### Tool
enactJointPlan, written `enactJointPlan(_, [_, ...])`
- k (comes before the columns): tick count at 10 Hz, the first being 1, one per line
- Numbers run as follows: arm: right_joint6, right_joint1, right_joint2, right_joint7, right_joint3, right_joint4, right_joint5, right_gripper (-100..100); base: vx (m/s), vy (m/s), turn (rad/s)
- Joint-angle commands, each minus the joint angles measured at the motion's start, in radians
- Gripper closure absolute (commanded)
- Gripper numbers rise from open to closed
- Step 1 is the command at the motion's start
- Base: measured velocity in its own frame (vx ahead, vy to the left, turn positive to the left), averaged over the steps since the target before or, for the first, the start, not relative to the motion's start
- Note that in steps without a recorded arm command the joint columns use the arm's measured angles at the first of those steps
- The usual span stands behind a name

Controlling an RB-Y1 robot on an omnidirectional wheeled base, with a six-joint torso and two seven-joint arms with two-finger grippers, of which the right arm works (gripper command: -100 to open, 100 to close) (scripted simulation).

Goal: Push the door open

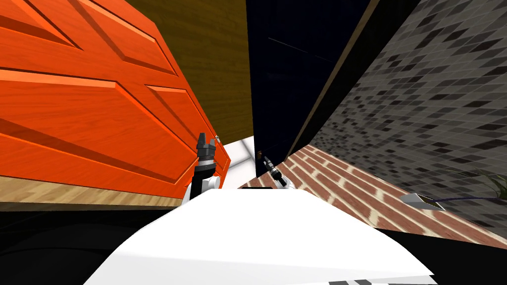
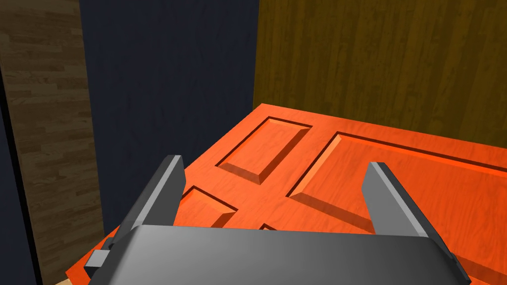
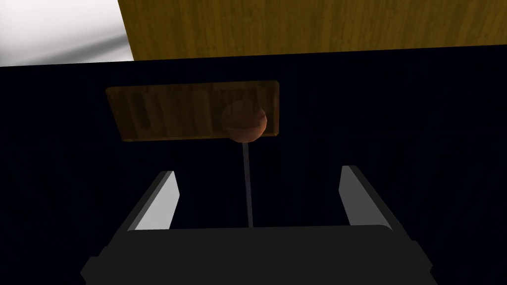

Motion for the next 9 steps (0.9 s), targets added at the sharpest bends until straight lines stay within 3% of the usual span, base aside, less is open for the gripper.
enactJointPlan(1, [-0.001,0.000,0.006,0.011,-0.004,0.006,-0.005,-100,0.209,0.118,0.051])
enactJointPlan(6, [-0.003,0.004,0.019,0.027,-0.009,0.014,-0.012,-100,0.166,0.062,0.025])
enactJointPlan(7, [-0.003,0.004,0.019,0.027,-0.009,0.014,-0.012,100,-0.015,-0.004,0.001])
enactJointPlan(9, [-0.003,0.004,0.019,0.027,-0.009,0.014,-0.012,100,-0.019,-0.009,0.006])
